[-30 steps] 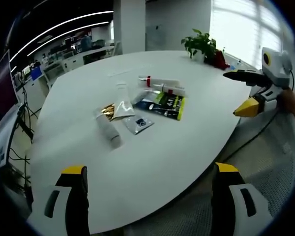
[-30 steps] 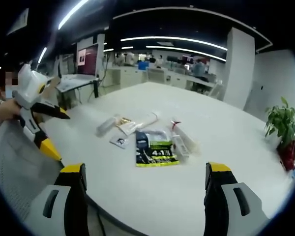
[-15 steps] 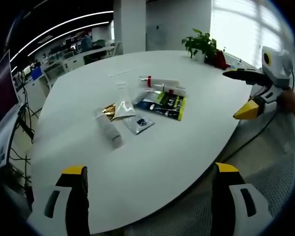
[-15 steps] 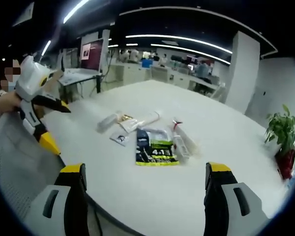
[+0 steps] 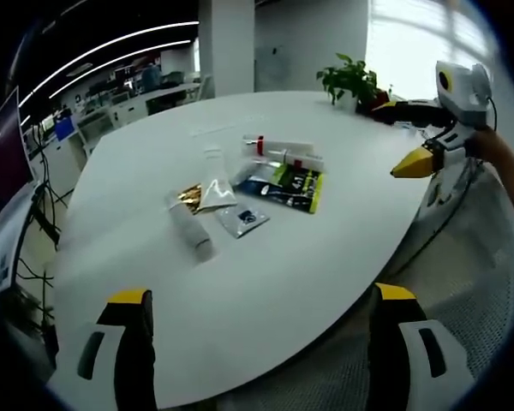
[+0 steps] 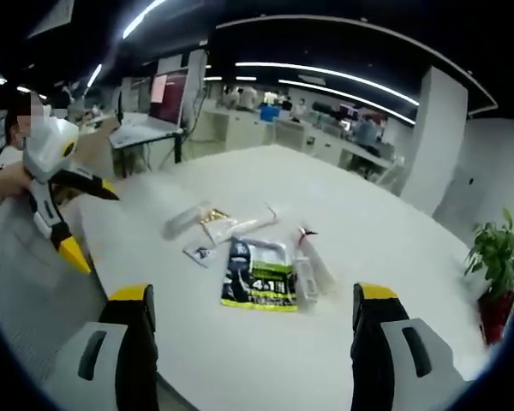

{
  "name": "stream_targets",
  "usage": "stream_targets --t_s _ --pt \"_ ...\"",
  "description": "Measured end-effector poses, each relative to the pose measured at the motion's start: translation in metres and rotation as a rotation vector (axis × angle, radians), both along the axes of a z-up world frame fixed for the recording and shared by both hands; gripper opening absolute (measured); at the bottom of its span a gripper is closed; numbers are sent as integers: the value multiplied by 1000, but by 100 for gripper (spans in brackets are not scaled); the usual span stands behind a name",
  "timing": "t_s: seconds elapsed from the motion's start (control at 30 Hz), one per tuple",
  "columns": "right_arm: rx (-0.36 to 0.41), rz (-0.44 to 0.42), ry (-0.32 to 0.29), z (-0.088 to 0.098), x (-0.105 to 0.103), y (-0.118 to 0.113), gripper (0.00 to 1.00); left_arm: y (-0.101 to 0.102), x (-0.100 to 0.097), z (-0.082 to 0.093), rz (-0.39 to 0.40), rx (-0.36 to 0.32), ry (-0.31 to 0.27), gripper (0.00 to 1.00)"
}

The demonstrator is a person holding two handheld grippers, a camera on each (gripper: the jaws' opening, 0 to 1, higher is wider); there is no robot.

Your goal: Arrange the skincare products in the storage area until every visible bottle or jar stands upright without overlapping.

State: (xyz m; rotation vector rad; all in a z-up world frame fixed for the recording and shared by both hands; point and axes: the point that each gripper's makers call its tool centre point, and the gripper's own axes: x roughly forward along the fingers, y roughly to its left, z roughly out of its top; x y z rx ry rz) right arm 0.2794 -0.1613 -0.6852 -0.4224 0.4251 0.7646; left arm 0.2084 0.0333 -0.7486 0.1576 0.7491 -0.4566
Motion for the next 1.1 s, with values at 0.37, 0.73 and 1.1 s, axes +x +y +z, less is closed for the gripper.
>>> stream_targets --t_s 0.37,0.73,1.1 --pt "-37 72 -13 -5 23 6 91 -2 -1 4 6 -5 -13 98" --pt "-87 114 11 -14 53 13 84 -1 0 4 12 -8 -15 99" --pt "-131 142 52 -30 81 11 74 0 1 3 21 -12 -15 98"
